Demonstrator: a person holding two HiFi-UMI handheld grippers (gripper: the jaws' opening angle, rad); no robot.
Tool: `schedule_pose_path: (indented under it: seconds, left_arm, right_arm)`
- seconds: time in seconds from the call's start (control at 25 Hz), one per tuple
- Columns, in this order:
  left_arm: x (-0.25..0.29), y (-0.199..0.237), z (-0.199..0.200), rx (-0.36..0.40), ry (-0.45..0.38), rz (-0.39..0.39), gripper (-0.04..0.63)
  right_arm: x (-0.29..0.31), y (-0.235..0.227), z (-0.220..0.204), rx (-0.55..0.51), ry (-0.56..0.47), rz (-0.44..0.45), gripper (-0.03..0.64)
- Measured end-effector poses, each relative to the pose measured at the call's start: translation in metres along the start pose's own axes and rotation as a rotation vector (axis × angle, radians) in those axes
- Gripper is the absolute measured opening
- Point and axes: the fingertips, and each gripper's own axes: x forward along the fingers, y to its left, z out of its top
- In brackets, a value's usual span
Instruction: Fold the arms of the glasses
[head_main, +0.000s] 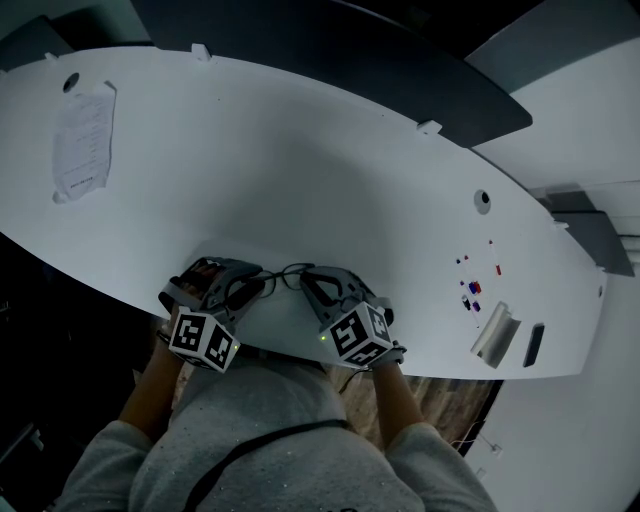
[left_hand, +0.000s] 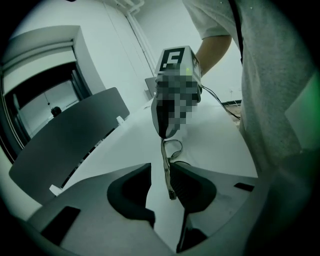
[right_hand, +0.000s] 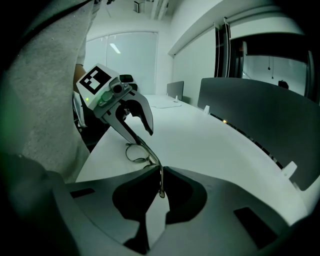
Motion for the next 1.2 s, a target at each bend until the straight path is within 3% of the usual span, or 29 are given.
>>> schedule_pose_path:
  seconds: [0.24, 0.36, 0.44, 0.64, 0.76, 0.84, 0.96, 1.04, 1.12, 1.2]
  left_arm:
    - [-0.003, 0.002, -0.005, 0.050, 0.028, 0.038, 0.123]
    - [-0.004, 0.002, -0.010, -0.025, -0.001, 0.031, 0.132]
    - [-0.005, 0.006, -0.014, -0.033, -0.001, 0.033, 0.170]
    - [-0.006, 0.010, -0.012, 0.066, 0.023, 0.021, 0.178]
    - [-0.006, 0.011, -0.011, 0.083, 0.026, 0.034, 0.178]
    - [-0.007, 0.013, -0.010, 0.023, -0.008, 0.045, 0.181]
    - [-0.010, 0.022, -0.007, -0.210, -0.109, 0.058, 0.201]
    - [-0.014, 0.027, -0.009, -0.311, -0.155, 0.069, 0.207]
    - [-0.016, 0.029, -0.011, -0.321, -0.167, 0.078, 0.213]
    - [-0.016, 0.026, -0.010, -0.280, -0.157, 0.074, 0.213]
  right_arm:
    - [0.004, 0.001, 0.008, -0.005, 0.017, -0.031, 0.032]
    - [0.002, 0.001, 0.016, 0.005, 0.002, -0.035, 0.032]
    - [-0.001, 0.001, 0.025, -0.006, -0.015, -0.030, 0.032]
    - [-0.011, 0.006, 0.052, -0.065, -0.049, -0.027, 0.032]
    - [-0.017, 0.009, 0.065, -0.088, -0.069, -0.026, 0.032]
    - [-0.019, 0.007, 0.067, -0.098, -0.066, -0.044, 0.032]
    - [-0.019, 0.002, 0.060, -0.086, -0.050, -0.072, 0.032]
    - [-0.020, 0.002, 0.056, -0.074, -0.045, -0.080, 0.031]
    - [-0.020, 0.003, 0.052, -0.059, -0.046, -0.076, 0.031]
    - [-0.018, 0.004, 0.048, -0.048, -0.043, -0.071, 0.031]
